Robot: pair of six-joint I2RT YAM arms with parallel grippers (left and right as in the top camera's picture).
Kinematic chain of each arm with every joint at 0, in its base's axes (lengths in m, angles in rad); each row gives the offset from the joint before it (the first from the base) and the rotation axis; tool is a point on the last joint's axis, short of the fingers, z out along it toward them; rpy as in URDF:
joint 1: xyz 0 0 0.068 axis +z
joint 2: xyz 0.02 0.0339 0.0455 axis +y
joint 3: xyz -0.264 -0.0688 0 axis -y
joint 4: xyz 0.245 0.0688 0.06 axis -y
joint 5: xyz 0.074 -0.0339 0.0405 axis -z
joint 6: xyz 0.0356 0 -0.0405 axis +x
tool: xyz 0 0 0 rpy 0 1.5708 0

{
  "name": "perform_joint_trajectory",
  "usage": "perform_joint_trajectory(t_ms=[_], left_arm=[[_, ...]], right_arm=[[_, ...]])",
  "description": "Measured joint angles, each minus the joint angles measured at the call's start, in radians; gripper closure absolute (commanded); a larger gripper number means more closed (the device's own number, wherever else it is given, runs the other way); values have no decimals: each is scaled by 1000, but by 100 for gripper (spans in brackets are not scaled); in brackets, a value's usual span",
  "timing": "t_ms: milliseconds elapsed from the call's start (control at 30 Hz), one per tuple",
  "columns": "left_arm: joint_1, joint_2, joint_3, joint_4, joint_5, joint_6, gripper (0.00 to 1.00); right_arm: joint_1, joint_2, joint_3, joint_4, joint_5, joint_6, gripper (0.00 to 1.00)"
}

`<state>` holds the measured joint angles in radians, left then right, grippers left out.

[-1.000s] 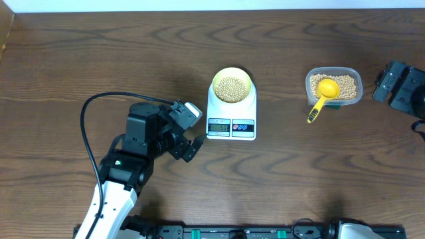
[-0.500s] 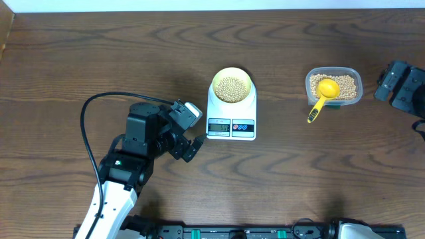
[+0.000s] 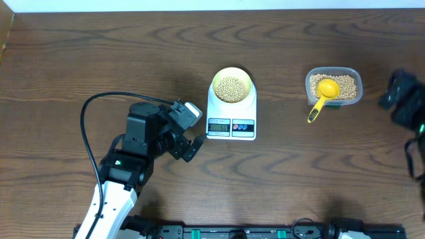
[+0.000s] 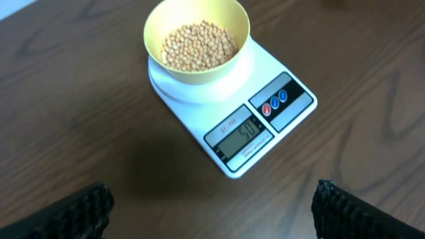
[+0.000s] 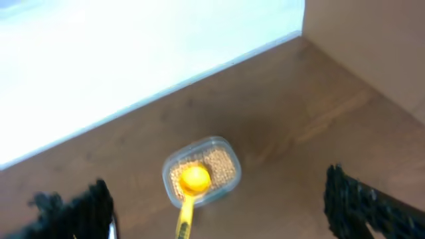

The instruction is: Scoop item into bowl and weigh 50g on scale

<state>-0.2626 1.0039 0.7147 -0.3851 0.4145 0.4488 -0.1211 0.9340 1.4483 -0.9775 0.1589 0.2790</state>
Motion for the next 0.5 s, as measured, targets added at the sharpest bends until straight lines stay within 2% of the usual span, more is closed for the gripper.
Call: perform_joint_trajectory(t_ms=[267,500], left_arm=[[0,0,0,0,0,0,2],[0,0,0,0,0,0,2]], right_arm=[[0,-290,-463,344,7,-11,1],[42,-486,-742,593,18,-13,1]])
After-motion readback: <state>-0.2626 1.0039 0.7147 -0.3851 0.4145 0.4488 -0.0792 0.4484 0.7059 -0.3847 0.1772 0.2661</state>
